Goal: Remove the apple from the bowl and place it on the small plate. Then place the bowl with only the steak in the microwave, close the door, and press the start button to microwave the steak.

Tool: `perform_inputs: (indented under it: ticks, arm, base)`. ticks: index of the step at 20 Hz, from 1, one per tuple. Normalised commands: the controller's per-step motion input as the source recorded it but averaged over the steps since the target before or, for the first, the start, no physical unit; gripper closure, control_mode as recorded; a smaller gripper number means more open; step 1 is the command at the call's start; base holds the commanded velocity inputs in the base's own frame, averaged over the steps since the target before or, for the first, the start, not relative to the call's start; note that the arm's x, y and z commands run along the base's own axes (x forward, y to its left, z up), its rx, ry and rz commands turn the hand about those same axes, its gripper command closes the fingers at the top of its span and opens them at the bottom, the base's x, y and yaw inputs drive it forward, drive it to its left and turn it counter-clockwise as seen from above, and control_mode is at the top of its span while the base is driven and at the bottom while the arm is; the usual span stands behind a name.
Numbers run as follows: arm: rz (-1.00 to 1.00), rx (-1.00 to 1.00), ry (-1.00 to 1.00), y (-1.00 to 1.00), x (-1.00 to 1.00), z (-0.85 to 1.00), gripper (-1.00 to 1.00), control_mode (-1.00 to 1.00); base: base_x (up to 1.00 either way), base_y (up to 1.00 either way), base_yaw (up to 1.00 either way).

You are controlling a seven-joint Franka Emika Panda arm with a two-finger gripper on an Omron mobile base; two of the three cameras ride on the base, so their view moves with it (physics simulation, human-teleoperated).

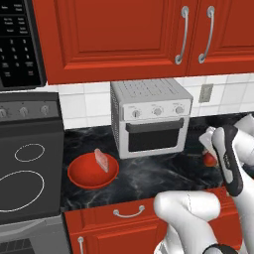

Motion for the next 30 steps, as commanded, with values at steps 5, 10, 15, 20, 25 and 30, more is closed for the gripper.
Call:
perform_inputs:
  ticks: [5,10,15,20,25,30]
  arm:
    - [-0.22,0.14,0.26,-1.00,0.12,-0.10,1.00,-1.00]
    - [-0.18,0.16,0.23,-1.00,0.18,-0.05,1.00,-1.00]
    - [-0.07,0.12,0.13,-0.97,0.46,-0.24,1.00,-1.00]
    - [0.00,0.09,0.02,-0.37,0.83,-0.45,1.00,-1.00]
    - [0.00,0.08,0.01,-0.44,0.73,-0.47,1.00,-1.00]
    - [0.00,0.04,0.00,-0.34,0.38,-0.50,1.00,-1.00]
  base:
    - [0.00,0.00,0.00]
    - [0.00,0.00,0.00]
    - [0.00,0.00,0.00]
    - [0.00,0.00,0.00]
    - [0.00,0.00,0.00]
    - [0.00,0.00,0.00]
